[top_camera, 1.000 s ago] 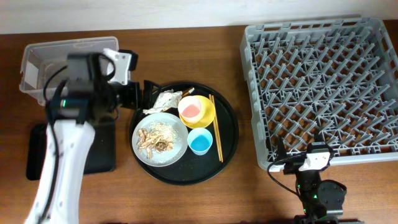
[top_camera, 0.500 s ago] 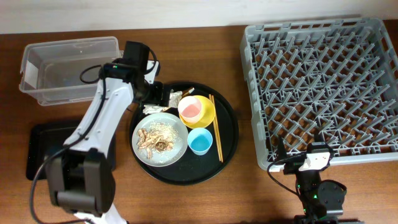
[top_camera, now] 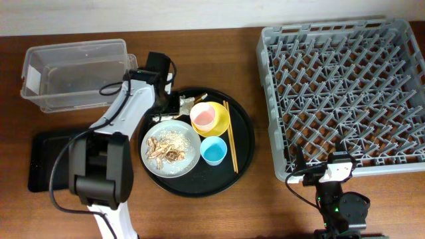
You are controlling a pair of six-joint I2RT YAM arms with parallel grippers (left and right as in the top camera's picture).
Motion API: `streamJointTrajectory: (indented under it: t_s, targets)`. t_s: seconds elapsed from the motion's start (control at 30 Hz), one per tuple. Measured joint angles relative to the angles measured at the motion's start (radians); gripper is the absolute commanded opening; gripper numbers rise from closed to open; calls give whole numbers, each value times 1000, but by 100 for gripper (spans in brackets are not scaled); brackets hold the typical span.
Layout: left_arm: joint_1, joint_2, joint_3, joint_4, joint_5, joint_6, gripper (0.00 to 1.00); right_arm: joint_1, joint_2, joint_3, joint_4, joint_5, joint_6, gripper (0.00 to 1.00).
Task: Sort waste into correct bins and load items into the dishwasher rack
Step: 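Reach left gripper to the white tissue on the round tray and grasp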
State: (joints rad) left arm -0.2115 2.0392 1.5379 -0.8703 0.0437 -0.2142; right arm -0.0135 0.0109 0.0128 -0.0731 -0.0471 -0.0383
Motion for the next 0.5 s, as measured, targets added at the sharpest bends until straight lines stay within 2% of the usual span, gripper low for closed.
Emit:
streamJointTrajectory:
  t_s: [0.07,0.17,0.23,0.33,0.5]
  targets:
    - [-1,8,0,0,0,-19,22,0,0,0,0,0,0,98]
    - [-1,9,0,0,0,-30,12,0,0,0,0,0,0,99]
    - [-1,9,0,0,0,-33,1,0,0,0,0,0,0,98]
    - [-1,9,8,-23,0,-39,1,0,0,0,0,0,0,98]
    - [-1,10,108,-177,1,-40,1,0,0,0,0,0,0,98]
